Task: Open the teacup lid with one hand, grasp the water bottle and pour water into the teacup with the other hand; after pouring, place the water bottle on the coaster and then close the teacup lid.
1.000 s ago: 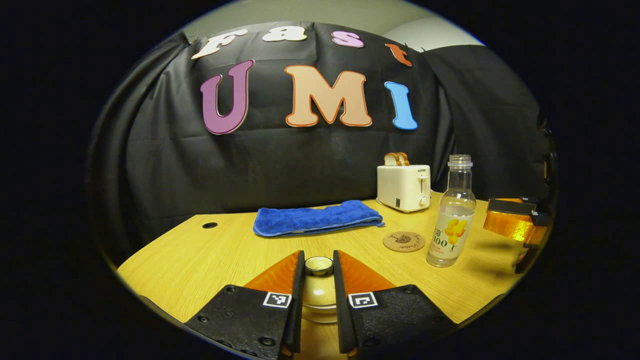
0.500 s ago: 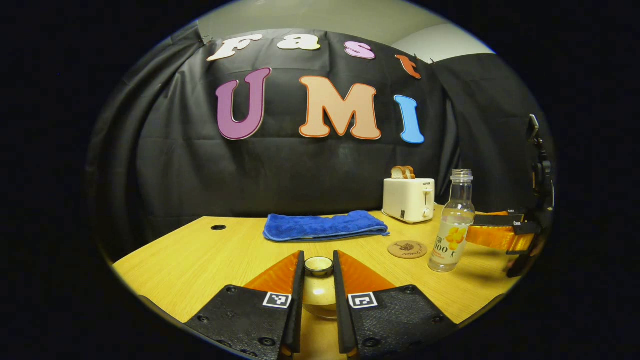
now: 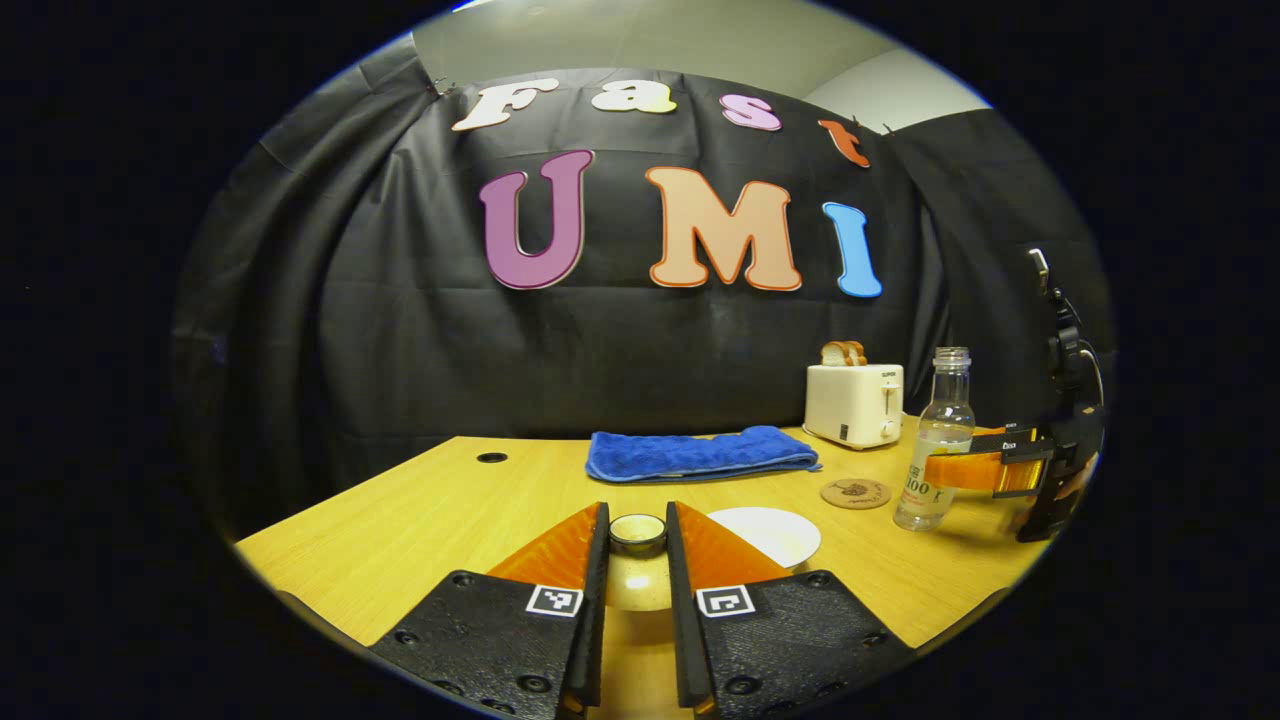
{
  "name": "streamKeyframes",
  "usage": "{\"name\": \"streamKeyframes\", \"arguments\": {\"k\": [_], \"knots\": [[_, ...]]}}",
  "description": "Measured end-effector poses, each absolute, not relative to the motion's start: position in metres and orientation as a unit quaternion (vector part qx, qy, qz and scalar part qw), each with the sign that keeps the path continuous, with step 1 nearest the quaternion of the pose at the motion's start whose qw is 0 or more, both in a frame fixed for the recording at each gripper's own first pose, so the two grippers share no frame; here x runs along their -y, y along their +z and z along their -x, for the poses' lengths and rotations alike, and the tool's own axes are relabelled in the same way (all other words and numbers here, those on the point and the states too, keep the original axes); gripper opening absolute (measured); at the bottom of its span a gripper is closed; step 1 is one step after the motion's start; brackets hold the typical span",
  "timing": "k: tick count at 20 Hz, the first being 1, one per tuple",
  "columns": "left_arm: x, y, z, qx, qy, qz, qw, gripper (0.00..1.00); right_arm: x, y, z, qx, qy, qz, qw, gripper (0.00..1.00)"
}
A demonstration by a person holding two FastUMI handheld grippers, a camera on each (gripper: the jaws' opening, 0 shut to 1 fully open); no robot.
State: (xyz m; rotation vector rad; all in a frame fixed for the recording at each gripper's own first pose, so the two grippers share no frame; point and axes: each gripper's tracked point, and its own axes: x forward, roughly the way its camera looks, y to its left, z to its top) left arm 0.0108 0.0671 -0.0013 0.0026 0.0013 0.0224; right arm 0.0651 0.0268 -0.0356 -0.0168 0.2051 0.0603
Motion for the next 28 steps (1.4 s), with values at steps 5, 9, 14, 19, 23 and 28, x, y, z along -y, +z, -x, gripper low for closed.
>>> {"name": "streamKeyframes", "arguments": {"k": [5, 9, 14, 19, 23, 28], "knots": [[-0.09, -0.002, -0.007, -0.002, 0.039, -0.002, 0.999, 0.27, -0.026, -0.047, -0.077, -0.131, 0.006, 0.024, 0.991, 0.87], [-0.093, -0.002, -0.007, -0.001, 0.042, -0.002, 0.999, 0.27, -0.026, -0.049, -0.08, -0.137, -0.008, 0.038, 0.99, 0.82], [-0.094, -0.002, -0.006, -0.001, 0.044, -0.001, 0.999, 0.27, -0.032, -0.046, -0.078, -0.127, -0.019, 0.084, 0.988, 0.79], [-0.094, -0.002, -0.007, 0.0, 0.045, -0.001, 0.999, 0.27, -0.044, -0.035, -0.073, -0.124, -0.011, 0.159, 0.979, 0.78], [-0.094, -0.001, -0.006, 0.0, 0.045, -0.001, 0.999, 0.27, -0.053, 0.001, -0.073, -0.096, -0.014, 0.254, 0.962, 0.79], [-0.094, -0.002, -0.006, -0.001, 0.045, -0.001, 0.999, 0.27, -0.053, 0.035, -0.08, -0.066, -0.036, 0.388, 0.919, 0.77]]}}
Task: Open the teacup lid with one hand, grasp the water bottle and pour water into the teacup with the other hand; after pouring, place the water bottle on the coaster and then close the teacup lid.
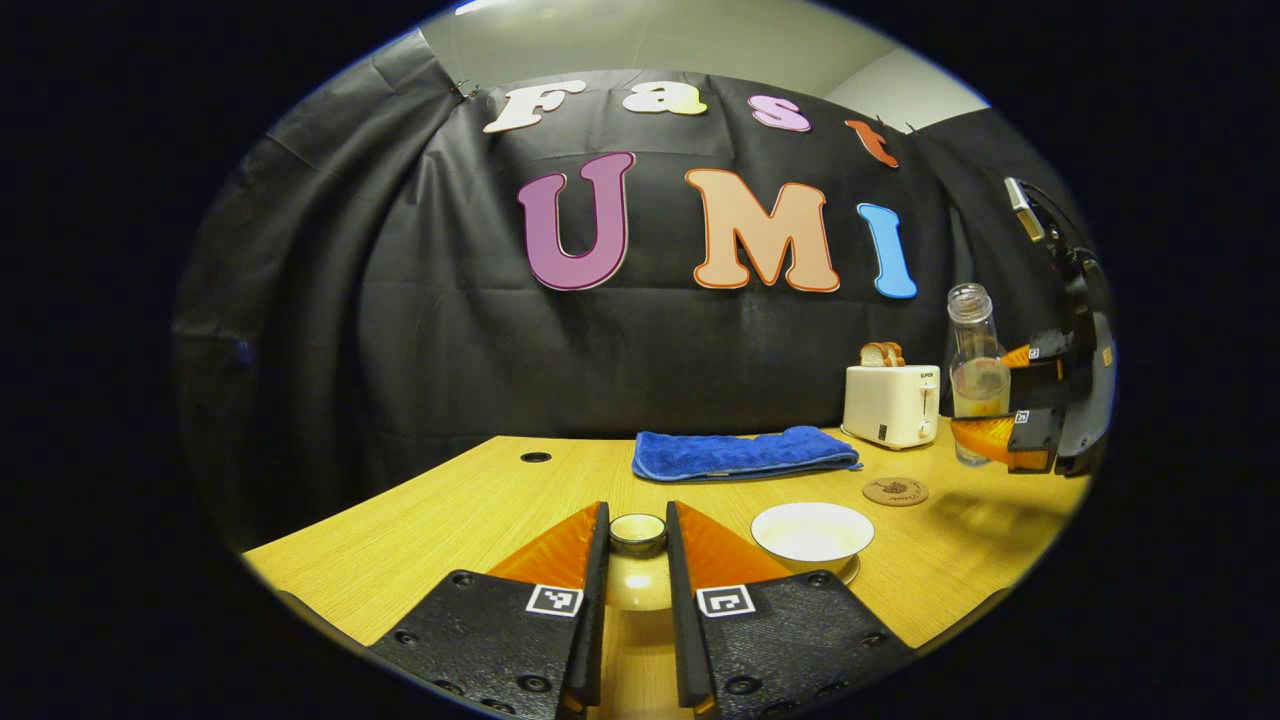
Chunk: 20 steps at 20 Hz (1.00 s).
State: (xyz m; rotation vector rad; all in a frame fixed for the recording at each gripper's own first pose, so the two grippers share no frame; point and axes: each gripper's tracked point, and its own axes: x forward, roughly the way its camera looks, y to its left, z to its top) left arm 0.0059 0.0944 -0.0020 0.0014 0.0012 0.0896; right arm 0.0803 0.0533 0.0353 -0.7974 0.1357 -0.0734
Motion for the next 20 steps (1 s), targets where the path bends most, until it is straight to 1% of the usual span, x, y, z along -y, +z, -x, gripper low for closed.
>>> {"name": "streamKeyframes", "arguments": {"k": [4, 7, 9, 12, 13, 16, 17, 18, 20], "knots": [[-0.094, -0.002, -0.006, -0.001, 0.045, -0.001, 0.999, 0.27, -0.054, 0.022, -0.091, -0.077, -0.034, 0.463, 0.882, 0.78], [-0.093, -0.002, -0.006, -0.001, 0.043, -0.001, 0.999, 0.27, -0.056, 0.017, -0.097, -0.076, -0.031, 0.514, 0.854, 0.77], [-0.094, -0.002, -0.006, -0.001, 0.042, -0.001, 0.999, 0.27, -0.061, 0.014, -0.103, -0.069, -0.032, 0.554, 0.829, 0.8], [-0.093, -0.002, -0.007, -0.001, 0.04, -0.001, 0.999, 0.27, -0.068, 0.013, -0.109, -0.056, -0.028, 0.602, 0.796, 0.79], [-0.093, -0.002, -0.007, -0.001, 0.04, -0.001, 0.999, 0.27, -0.07, 0.011, -0.112, -0.053, -0.026, 0.616, 0.786, 0.77], [-0.093, -0.002, -0.007, -0.001, 0.04, -0.001, 0.999, 0.27, -0.08, 0.007, -0.111, -0.041, -0.027, 0.666, 0.744, 0.78], [-0.092, -0.002, -0.007, -0.001, 0.039, -0.001, 0.999, 0.27, -0.082, 0.006, -0.112, -0.038, -0.026, 0.682, 0.73, 0.77], [-0.092, -0.001, -0.007, -0.001, 0.039, 0.0, 0.999, 0.27, -0.085, 0.004, -0.114, -0.037, -0.025, 0.692, 0.72, 0.78], [-0.093, -0.002, -0.008, -0.001, 0.039, -0.001, 0.999, 0.27, -0.087, -0.003, -0.117, -0.04, -0.019, 0.699, 0.714, 0.8]]}}
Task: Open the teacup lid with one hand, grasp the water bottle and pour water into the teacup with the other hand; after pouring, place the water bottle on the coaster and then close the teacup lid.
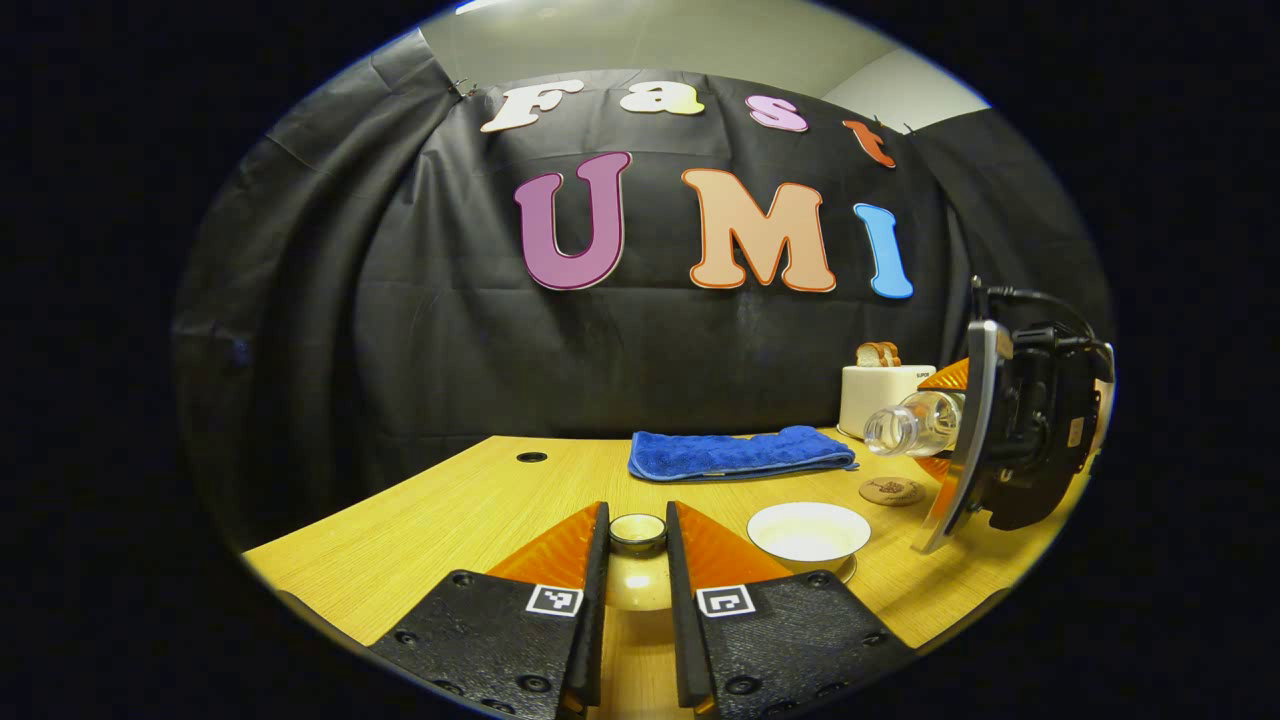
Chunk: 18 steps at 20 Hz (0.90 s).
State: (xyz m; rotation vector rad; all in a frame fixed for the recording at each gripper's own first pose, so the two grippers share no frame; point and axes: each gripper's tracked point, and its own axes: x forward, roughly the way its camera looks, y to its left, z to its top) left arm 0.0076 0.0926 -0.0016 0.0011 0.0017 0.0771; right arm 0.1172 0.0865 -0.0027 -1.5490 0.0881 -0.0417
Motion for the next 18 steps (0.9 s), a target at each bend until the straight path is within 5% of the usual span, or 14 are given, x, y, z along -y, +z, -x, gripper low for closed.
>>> {"name": "streamKeyframes", "arguments": {"k": [18], "knots": [[-0.091, -0.002, -0.006, -0.001, 0.036, 0.0, 0.999, 0.27, -0.105, 0.015, -0.122, 0.044, -0.049, 0.804, 0.591, 0.8]]}}
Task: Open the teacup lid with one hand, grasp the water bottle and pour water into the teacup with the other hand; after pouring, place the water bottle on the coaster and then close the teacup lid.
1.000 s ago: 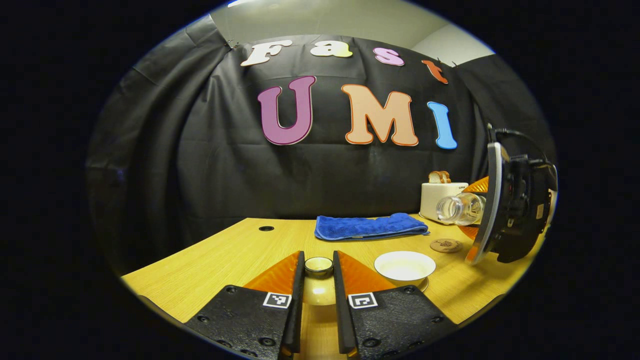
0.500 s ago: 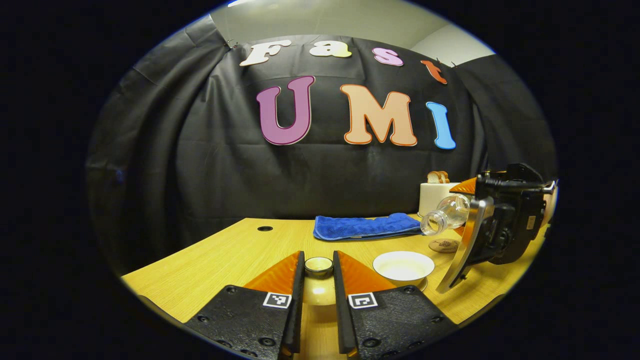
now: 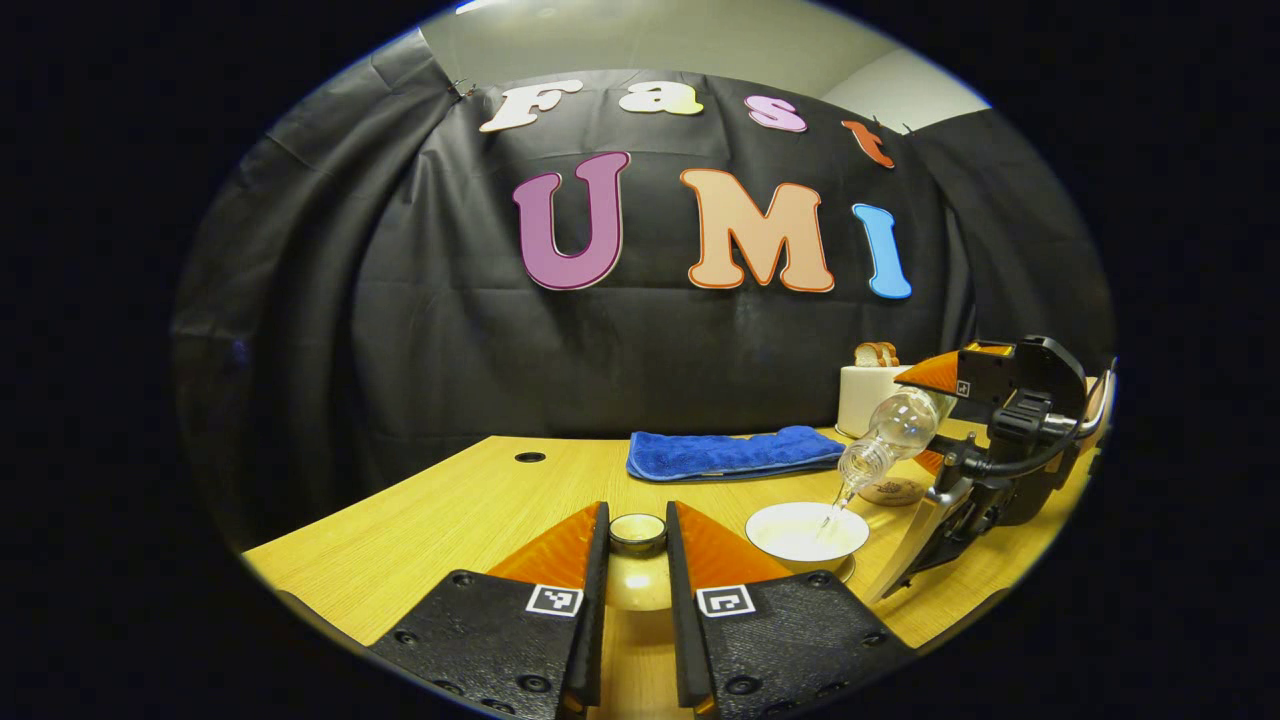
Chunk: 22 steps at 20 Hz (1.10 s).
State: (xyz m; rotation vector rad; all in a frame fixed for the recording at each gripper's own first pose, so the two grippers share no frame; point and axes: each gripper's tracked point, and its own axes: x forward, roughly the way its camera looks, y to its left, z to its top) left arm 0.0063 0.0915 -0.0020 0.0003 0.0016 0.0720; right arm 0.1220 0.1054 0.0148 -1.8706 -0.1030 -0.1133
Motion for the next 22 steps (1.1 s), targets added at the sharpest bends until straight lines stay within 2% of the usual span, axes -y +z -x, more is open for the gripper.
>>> {"name": "streamKeyframes", "arguments": {"k": [5, 12, 18, 22], "knots": [[-0.092, -0.001, -0.007, 0.0, 0.036, 0.0, 0.999, 0.27, -0.107, 0.044, -0.129, 0.072, -0.068, 0.808, 0.581, 0.8], [-0.092, -0.002, -0.007, -0.001, 0.036, 0.0, 0.999, 0.27, -0.115, 0.056, -0.126, 0.116, -0.091, 0.823, 0.549, 0.8], [-0.092, -0.002, -0.007, 0.0, 0.036, 0.0, 0.999, 0.27, -0.132, 0.058, -0.123, 0.14, -0.086, 0.84, 0.516, 0.79], [-0.092, -0.002, -0.007, 0.0, 0.036, 0.0, 0.999, 0.27, -0.138, 0.053, -0.122, 0.145, -0.076, 0.844, 0.51, 0.77]]}}
